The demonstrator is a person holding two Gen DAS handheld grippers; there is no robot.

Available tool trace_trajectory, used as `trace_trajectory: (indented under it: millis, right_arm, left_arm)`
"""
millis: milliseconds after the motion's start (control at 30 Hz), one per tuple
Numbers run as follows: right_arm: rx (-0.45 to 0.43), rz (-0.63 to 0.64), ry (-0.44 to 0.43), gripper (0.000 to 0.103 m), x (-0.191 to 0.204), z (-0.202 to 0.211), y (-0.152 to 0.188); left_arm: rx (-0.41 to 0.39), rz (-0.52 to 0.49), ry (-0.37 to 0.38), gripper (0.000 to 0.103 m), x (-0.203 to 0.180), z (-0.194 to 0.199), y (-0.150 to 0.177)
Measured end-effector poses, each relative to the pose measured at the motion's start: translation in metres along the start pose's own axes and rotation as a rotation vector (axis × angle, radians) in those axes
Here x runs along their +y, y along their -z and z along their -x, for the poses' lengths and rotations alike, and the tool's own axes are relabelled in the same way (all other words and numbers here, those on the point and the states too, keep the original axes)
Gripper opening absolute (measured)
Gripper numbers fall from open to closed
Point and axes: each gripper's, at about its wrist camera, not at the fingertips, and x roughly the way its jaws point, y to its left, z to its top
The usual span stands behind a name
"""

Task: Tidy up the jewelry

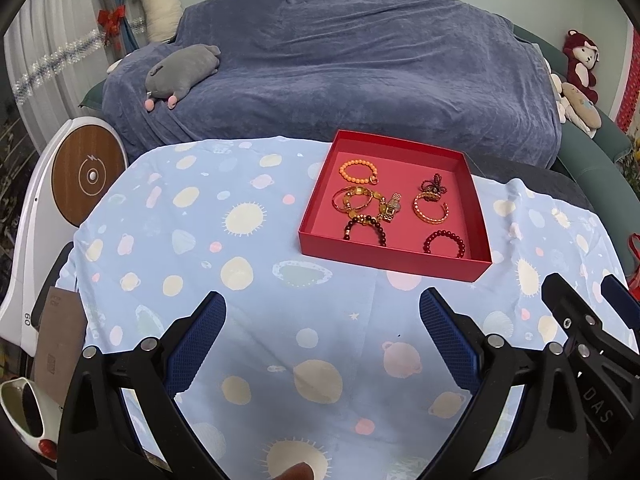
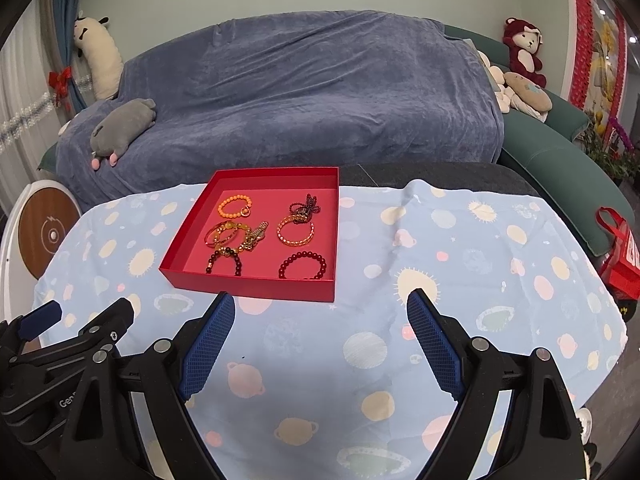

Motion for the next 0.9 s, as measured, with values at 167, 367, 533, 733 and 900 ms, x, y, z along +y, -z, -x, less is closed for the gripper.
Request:
trace_trajectory:
  millis: [167, 367, 533, 733, 900]
  right_arm:
    - [0.0, -0.01, 0.0, 0.084, 0.0003, 0.0001, 0.0009]
    - [-0.002, -0.003, 0.001, 0.084, 0.0008, 0.0002, 0.0013]
    - [-0.005, 0.003, 0.004, 0.084, 0.0008, 0.0014, 0.0023]
    - [-0.006, 0.011, 0.007, 0.084, 0.0016, 0.0021, 0.0018]
    - [-0.005, 0.009, 0.005, 0.084, 0.0017, 0.0031, 0.0018]
  left_arm:
    - [-0.011, 0.002, -0.009, 0.093, 0.0006, 0.0016, 0.0014]
    - [-0.021, 0.002, -0.016, 0.093, 0.0014, 0.0033, 0.0024]
    - [-0.023, 0.003, -0.02, 0.093, 0.0017, 0.0049, 0.0031]
    - [-0.021, 0.007, -0.022, 0.093, 0.0021, 0.0057, 0.0043]
    - [-0.02, 0.0, -0.023, 0.093, 0.0016, 0.0066, 0.0056]
